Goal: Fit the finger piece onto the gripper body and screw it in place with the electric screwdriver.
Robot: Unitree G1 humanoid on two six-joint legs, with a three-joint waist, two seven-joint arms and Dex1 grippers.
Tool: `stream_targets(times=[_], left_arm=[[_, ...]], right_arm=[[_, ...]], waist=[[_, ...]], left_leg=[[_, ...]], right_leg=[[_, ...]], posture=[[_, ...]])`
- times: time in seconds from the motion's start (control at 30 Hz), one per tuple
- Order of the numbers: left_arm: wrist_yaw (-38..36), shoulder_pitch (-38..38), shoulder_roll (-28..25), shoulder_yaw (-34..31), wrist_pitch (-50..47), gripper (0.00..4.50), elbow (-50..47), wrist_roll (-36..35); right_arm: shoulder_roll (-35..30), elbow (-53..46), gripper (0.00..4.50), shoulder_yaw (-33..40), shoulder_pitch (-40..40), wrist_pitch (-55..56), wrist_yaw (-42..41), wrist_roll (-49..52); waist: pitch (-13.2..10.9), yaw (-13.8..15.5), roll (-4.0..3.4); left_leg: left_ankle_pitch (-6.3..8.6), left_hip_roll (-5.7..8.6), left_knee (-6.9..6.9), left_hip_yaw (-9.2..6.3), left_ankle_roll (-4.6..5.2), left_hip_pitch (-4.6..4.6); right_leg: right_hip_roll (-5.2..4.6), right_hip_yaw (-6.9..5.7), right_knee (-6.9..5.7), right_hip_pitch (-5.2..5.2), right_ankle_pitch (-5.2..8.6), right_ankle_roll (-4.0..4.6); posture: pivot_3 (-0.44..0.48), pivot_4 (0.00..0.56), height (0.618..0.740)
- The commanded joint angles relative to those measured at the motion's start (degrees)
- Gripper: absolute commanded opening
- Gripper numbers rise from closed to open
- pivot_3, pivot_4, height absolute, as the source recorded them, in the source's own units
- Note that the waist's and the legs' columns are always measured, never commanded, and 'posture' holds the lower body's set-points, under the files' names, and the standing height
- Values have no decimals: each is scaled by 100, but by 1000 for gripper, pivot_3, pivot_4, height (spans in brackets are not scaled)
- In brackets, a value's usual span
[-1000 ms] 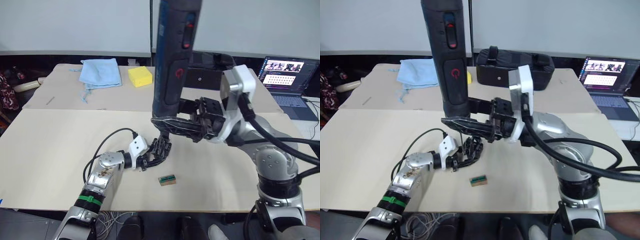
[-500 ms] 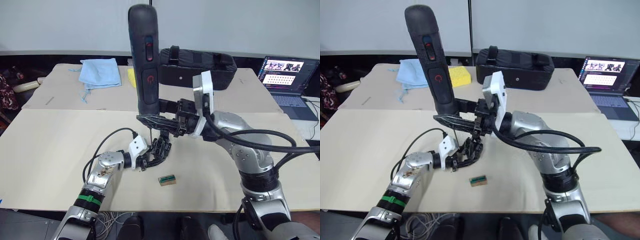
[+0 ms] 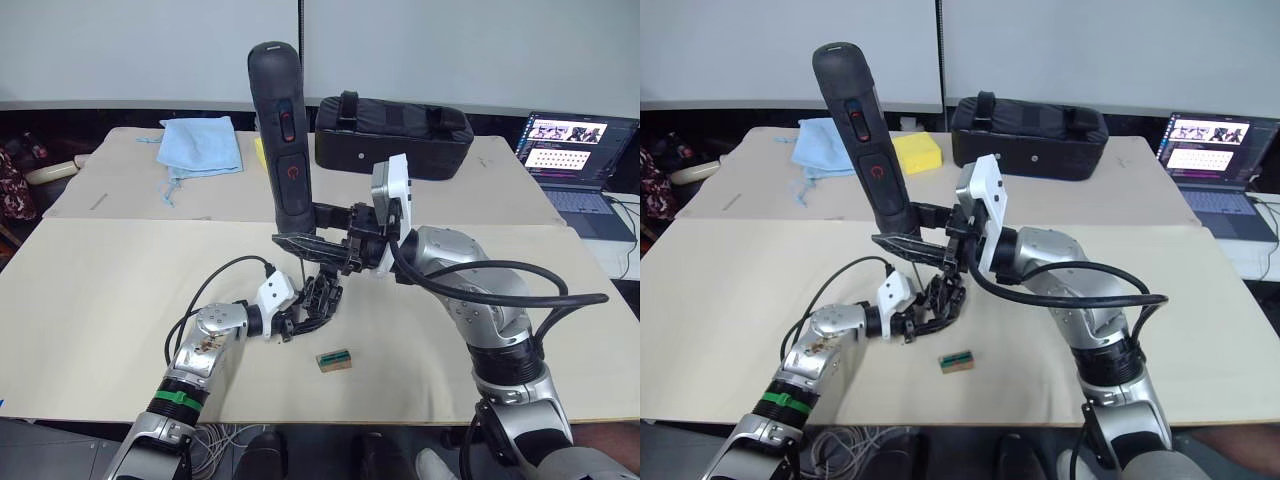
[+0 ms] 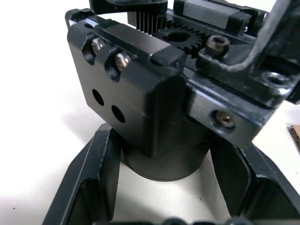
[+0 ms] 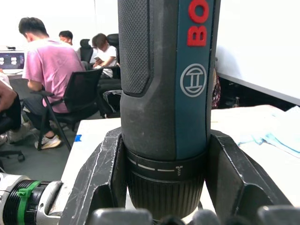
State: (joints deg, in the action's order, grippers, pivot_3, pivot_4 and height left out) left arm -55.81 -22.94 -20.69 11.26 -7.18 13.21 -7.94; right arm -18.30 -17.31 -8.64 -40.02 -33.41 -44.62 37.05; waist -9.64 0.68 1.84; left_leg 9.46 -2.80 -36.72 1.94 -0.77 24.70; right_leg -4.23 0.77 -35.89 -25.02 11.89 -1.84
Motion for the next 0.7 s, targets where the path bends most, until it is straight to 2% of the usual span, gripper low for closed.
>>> stream_targets(times=[0.03,0.7], left_arm=[[-109,128,0,233,-181,2283,23,56],[-88,194,-16,244,-199,2283,-39,78]], right_arm=[[88,-155,1899,102,-85,166,-26,20],[164,-59,1899,29,77,136,-53,-236]], waist=[[0,-4,0],[0,-8,0]], left_leg=[[0,0,0,0,0,0],[1,-1,1,0,0,1]], right_leg=[[0,0,0,0,0,0],[0,0,1,-3,1,1]], posture=[[0,150,740],[0,150,740]])
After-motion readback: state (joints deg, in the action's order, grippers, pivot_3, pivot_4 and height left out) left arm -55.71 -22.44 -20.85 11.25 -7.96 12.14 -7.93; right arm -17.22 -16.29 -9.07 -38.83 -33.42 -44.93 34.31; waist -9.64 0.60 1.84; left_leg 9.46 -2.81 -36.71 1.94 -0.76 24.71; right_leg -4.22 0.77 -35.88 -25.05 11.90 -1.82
